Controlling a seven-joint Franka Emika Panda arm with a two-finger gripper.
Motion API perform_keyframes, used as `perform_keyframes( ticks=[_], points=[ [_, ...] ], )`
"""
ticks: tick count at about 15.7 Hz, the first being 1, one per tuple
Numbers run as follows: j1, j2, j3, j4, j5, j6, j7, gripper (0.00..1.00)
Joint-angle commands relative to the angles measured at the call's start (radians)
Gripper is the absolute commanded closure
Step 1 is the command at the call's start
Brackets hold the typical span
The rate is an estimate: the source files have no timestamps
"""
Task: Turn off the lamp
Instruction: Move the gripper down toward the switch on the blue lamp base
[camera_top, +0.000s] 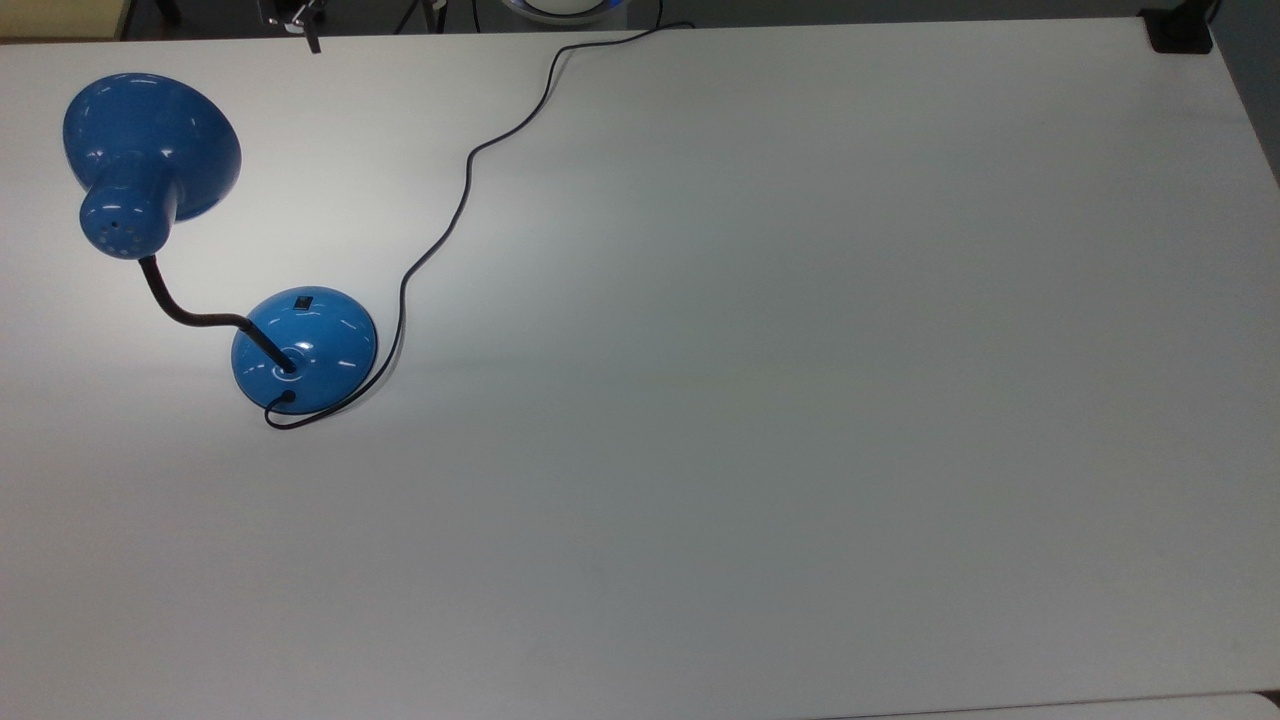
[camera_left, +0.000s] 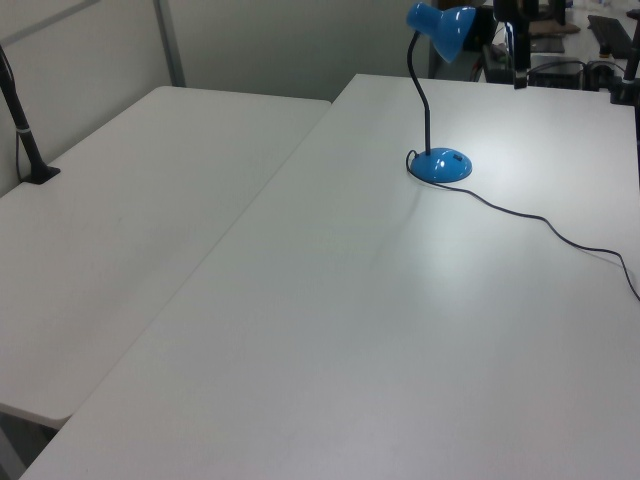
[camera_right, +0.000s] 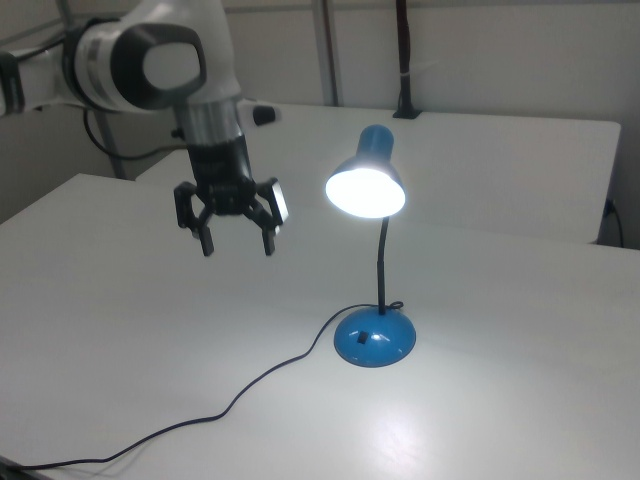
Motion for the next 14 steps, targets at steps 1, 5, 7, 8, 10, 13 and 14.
perform_keyframes(
  ticks=[1,5,7,8,10,13,14],
  points=[
    [-0.072,-0.038,-0.003,-0.147,-0.007,0.157,-0.019,0.06],
    [-0.128,-0.030,-0.007,-0.262,0.037,0.369,-0.019,0.52],
    [-0.153,-0.026,-0.009,-0.315,0.088,0.487,-0.019,0.83],
    [-0.167,-0.021,-0.007,-0.338,0.111,0.544,-0.019,0.91],
    [-0.178,-0.003,-0.010,-0.373,0.192,0.656,-0.027,1.00],
    [-0.202,0.034,-0.009,-0.410,0.306,0.826,-0.073,1.00],
    [-0.205,0.048,-0.009,-0.416,0.339,0.871,-0.111,1.00]
  ],
)
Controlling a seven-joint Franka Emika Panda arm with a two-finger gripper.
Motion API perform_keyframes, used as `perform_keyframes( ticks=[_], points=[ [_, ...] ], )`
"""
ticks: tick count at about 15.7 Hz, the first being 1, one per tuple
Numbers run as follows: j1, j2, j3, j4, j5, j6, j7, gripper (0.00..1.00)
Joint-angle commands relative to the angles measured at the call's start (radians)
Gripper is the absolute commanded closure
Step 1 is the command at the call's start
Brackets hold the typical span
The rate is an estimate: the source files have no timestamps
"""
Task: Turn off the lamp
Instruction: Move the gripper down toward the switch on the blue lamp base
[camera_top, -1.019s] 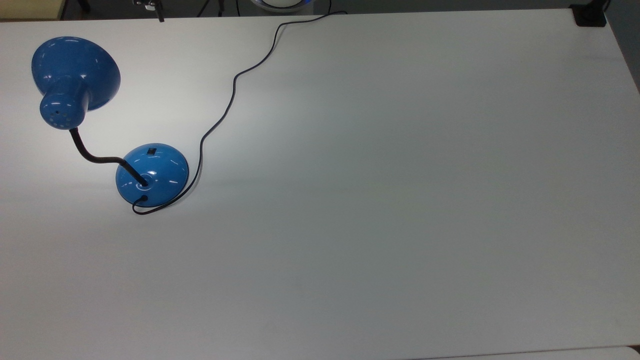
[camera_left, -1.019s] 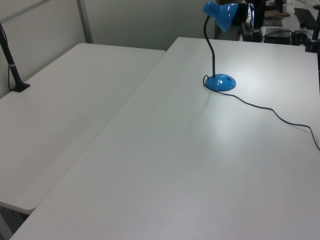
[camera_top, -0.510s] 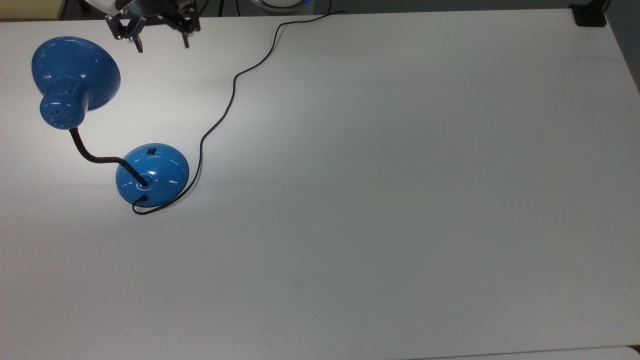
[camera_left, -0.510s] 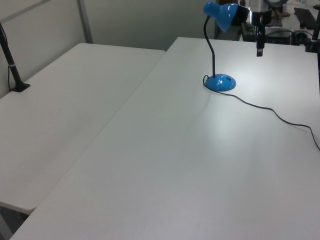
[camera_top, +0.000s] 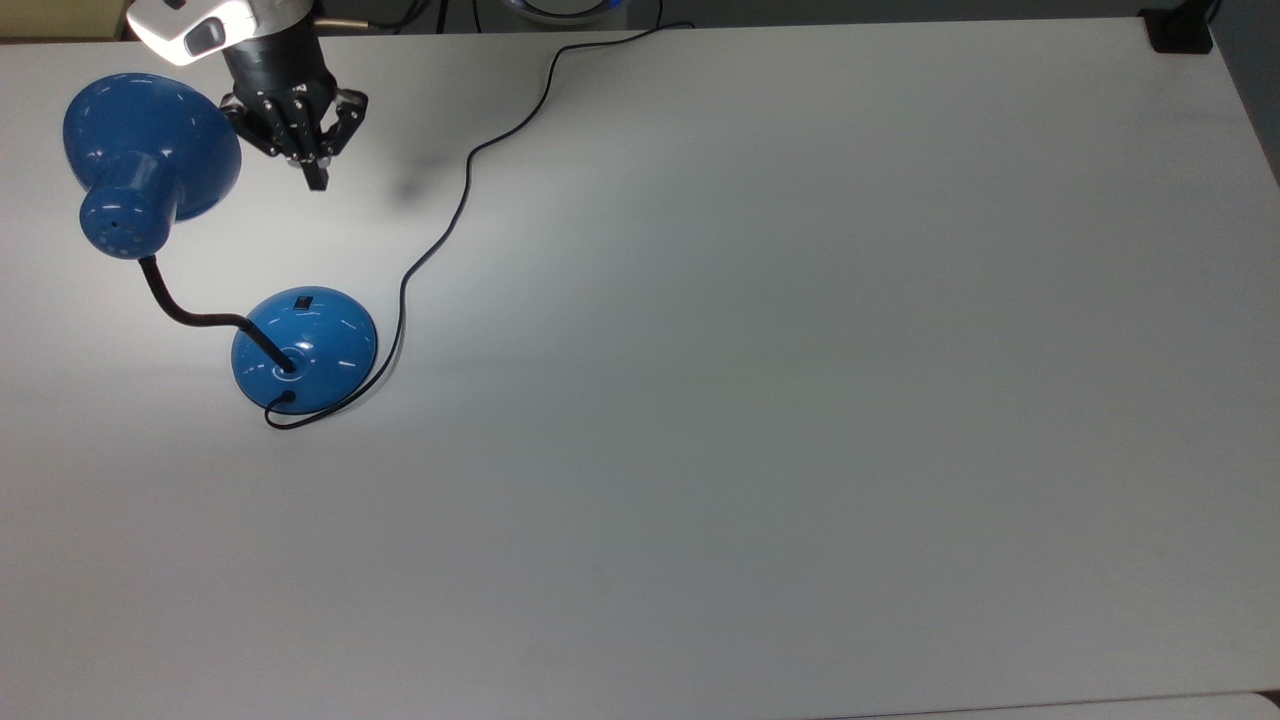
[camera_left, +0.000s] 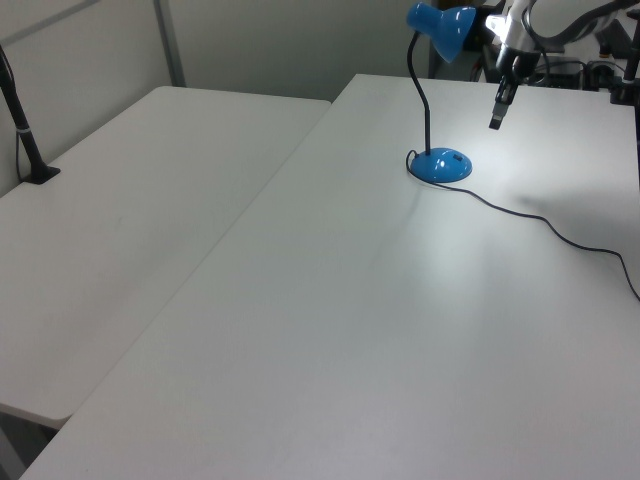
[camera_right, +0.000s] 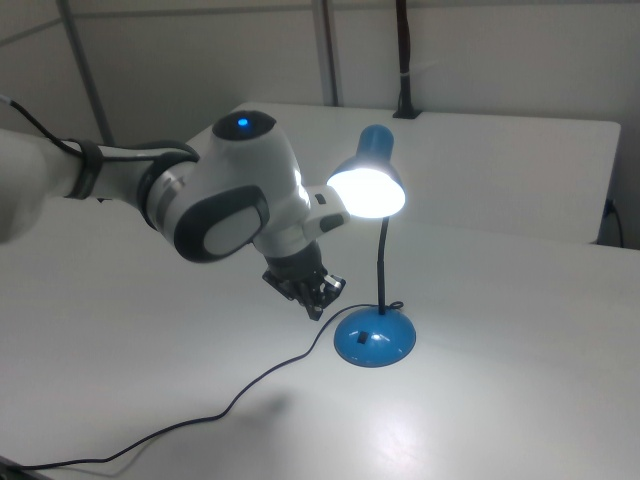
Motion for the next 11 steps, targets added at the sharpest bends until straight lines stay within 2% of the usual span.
perform_keyframes(
  ticks=[1,3,11],
  points=[
    [-0.020,0.042,-0.003,-0.042,0.138,0.166,-0.120,1.00],
    [-0.018,0.071,-0.001,-0.041,0.171,0.211,-0.141,1.00],
    [-0.012,0.220,-0.001,-0.033,0.182,0.415,-0.134,1.00]
  ],
)
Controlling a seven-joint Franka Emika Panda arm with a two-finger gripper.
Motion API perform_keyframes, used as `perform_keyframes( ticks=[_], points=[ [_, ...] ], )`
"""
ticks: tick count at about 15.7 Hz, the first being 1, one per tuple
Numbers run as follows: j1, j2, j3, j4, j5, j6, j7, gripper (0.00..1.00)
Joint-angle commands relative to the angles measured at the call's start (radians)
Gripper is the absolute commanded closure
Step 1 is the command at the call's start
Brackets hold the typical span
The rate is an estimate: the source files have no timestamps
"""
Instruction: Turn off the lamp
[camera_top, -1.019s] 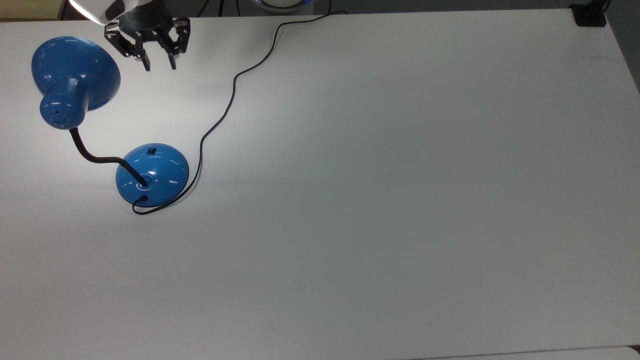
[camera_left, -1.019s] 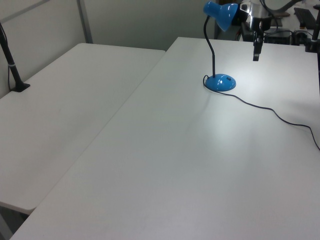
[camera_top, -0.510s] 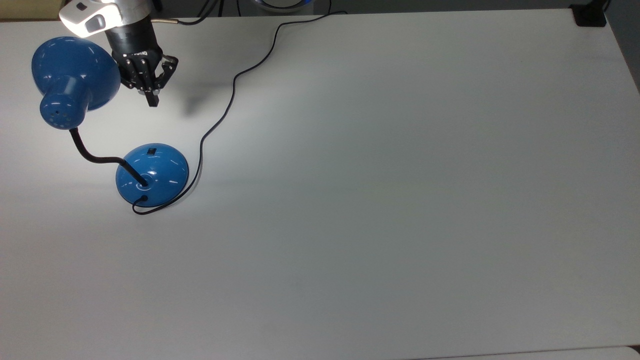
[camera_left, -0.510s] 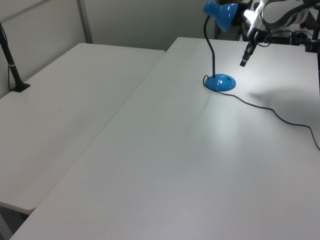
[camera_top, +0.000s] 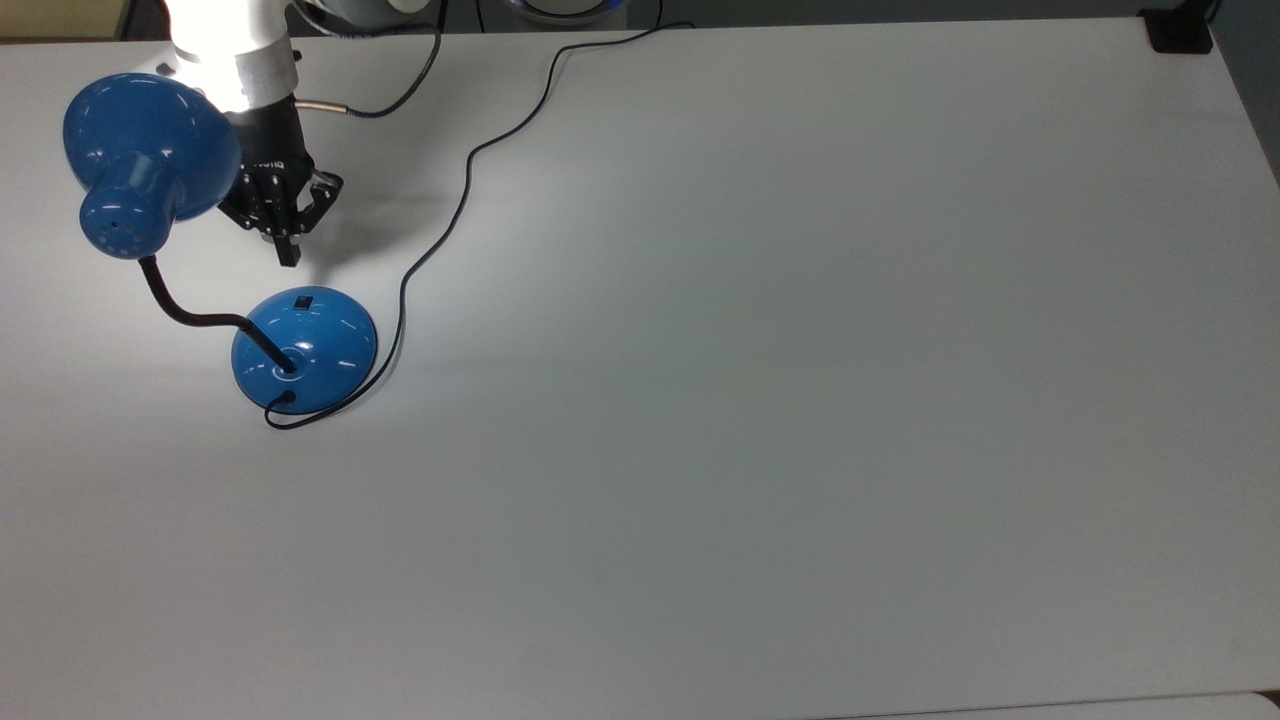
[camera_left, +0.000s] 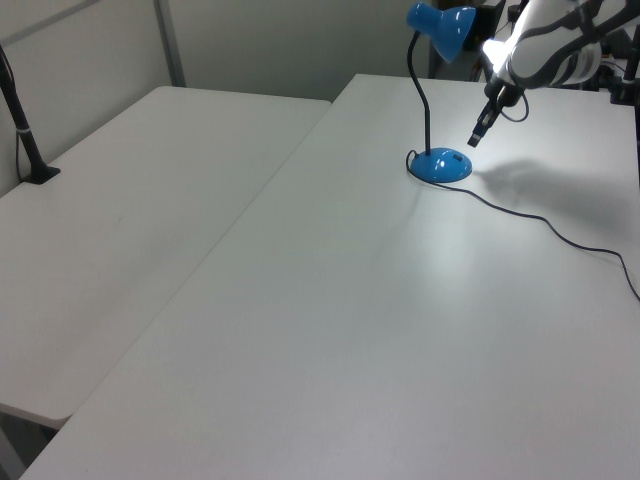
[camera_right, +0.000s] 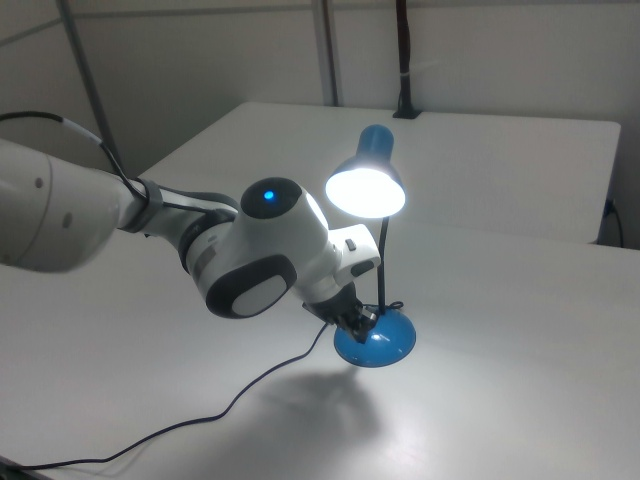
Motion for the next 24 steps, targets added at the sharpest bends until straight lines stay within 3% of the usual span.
perform_keyframes(
  ticks=[1,5,9,24],
  points=[
    [0.009,0.055,-0.001,-0.002,0.032,0.080,-0.023,1.00],
    [0.009,0.066,0.000,0.001,0.038,0.096,-0.017,1.00],
    [0.011,0.063,0.002,0.021,0.098,0.094,-0.020,1.00],
    [0.022,0.095,0.011,0.020,0.100,0.096,-0.017,1.00]
  ],
)
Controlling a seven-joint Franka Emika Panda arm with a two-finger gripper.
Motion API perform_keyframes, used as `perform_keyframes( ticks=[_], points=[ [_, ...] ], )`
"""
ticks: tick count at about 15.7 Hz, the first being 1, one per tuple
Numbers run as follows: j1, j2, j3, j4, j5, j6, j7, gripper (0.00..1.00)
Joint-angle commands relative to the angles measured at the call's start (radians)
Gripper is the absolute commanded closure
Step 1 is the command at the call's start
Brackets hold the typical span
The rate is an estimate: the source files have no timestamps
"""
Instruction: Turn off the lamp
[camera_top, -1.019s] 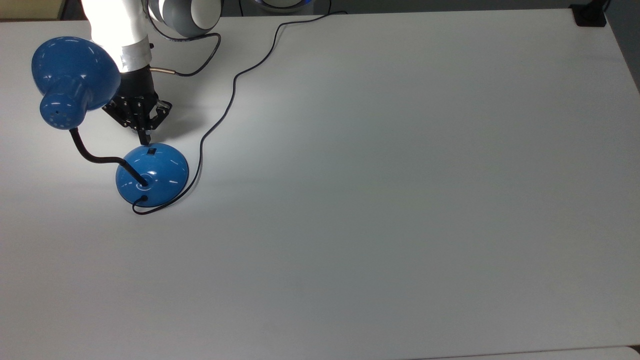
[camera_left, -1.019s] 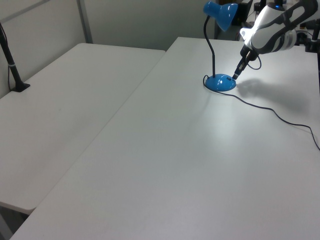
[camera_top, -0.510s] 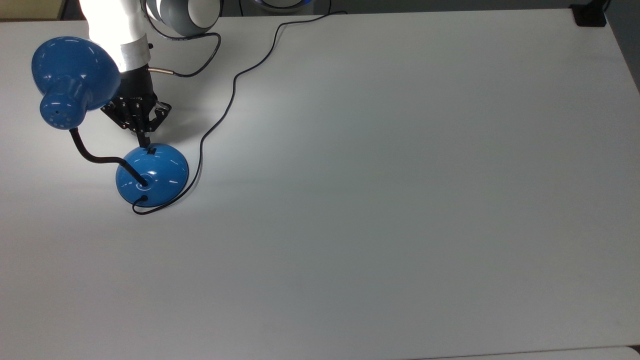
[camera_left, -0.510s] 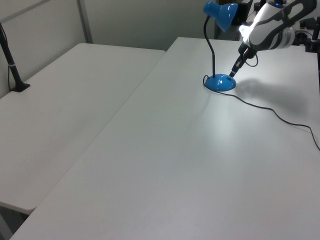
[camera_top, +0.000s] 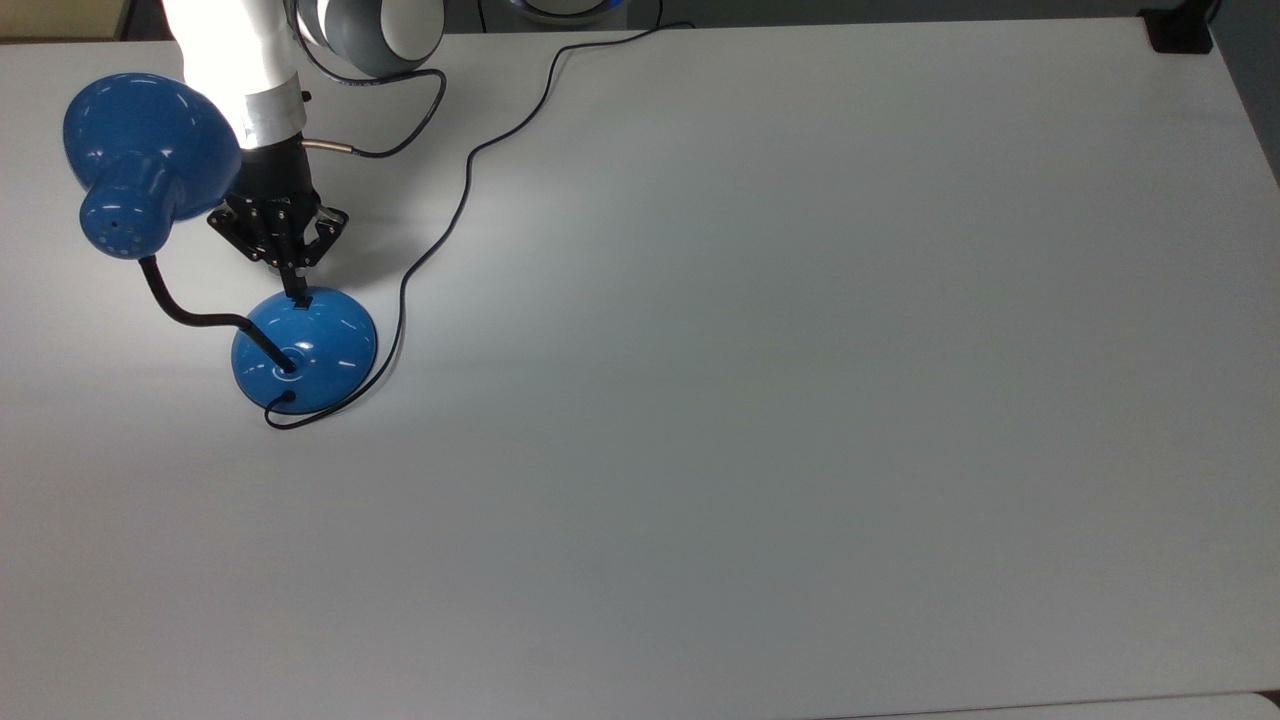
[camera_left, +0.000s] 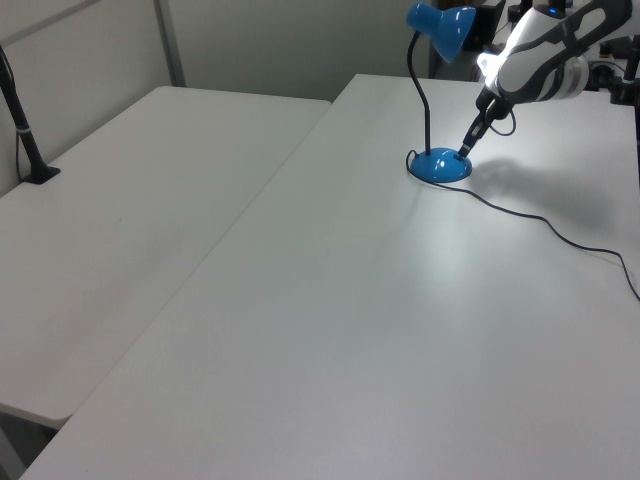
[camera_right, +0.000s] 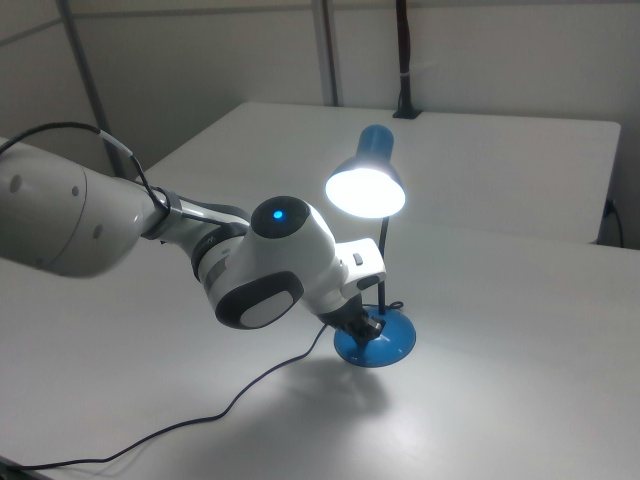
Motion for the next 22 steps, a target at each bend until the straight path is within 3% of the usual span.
perform_keyframes(
  ticks=[1,9,12,15,16,18,19,22],
  points=[
    [0.015,0.015,-0.001,-0.007,0.028,0.019,-0.017,1.00],
    [0.005,-0.003,-0.002,-0.031,0.025,-0.076,-0.076,1.00],
    [-0.027,-0.078,-0.007,-0.018,0.004,-0.270,-0.110,1.00],
    [-0.061,-0.152,-0.015,0.048,-0.091,-0.524,-0.107,0.96],
    [-0.062,-0.170,-0.027,0.086,-0.124,-0.633,-0.103,0.75],
    [-0.045,-0.194,-0.068,0.183,-0.159,-0.860,-0.101,0.15],
    [-0.032,-0.204,-0.082,0.233,-0.179,-0.957,-0.098,0.00],
    [0.048,-0.220,-0.136,0.398,-0.251,-1.171,-0.032,0.00]
  ],
)
